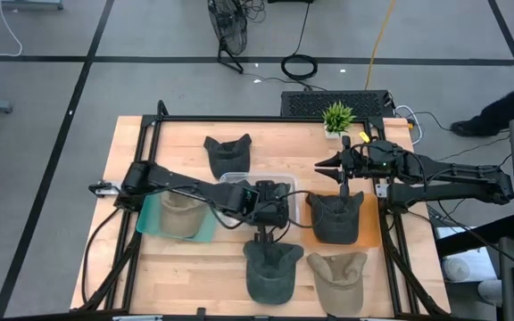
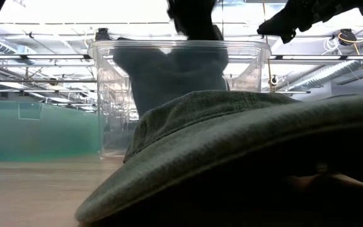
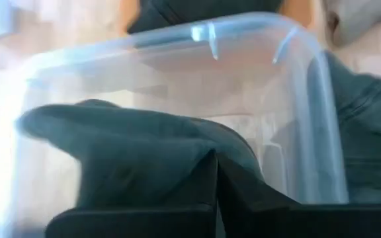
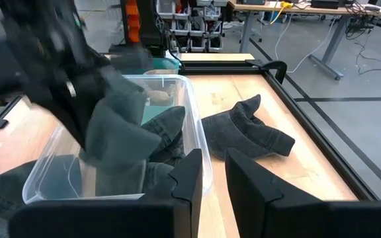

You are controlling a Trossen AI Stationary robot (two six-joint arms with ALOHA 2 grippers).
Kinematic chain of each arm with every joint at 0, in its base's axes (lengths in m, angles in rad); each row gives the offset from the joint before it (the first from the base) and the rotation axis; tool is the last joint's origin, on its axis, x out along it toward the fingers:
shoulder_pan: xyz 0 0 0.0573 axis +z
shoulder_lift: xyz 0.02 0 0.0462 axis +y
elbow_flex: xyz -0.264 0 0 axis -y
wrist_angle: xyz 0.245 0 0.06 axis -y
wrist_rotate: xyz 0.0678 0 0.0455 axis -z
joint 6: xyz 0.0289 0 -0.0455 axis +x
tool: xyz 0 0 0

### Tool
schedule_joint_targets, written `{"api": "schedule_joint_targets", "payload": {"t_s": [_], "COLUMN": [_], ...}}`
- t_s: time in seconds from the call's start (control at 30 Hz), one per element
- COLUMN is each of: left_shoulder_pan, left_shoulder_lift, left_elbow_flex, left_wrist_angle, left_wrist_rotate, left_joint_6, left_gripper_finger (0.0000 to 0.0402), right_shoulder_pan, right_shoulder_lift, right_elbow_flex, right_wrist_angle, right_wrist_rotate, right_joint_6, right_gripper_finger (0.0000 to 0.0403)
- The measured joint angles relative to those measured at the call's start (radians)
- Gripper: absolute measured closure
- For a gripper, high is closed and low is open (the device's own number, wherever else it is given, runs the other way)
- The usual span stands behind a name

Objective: Pick & Place hat
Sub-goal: Put the left gray cap into the transparent bin

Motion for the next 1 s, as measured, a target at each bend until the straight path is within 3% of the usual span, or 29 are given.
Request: {"api": "schedule_joint_targets", "payload": {"t_s": [0.2,0.4,0.77,1.0], "left_shoulder_pan": [0.022,0.026,0.017,-0.01], "left_shoulder_lift": [0.007,0.007,-0.081,-0.133], "left_elbow_flex": [-0.097,-0.105,-0.091,-0.091], "left_wrist_angle": [0.162,0.169,0.107,-0.019], "left_wrist_rotate": [0.039,0.066,0.058,-0.02], "left_joint_6": [0.082,0.099,0.055,0.043], "left_gripper_finger": [0.0388,0.0396,0.0321,0.0278], "right_shoulder_pan": [0.0,0.0,0.0,0.0], "right_shoulder_lift": [0.0,0.0,0.0,0.0], "right_elbow_flex": [0.0,0.0,0.0,0.0], "right_wrist_angle": [-0.001,0.0,0.0,-0.001], "right_wrist_rotate": [0.0,0.0,0.0,0.0], "right_joint_6": [0.0,-0.01,-0.011,-0.011], "right_gripper_finger": [0.0344,0.0344,0.0344,0.0344]}}
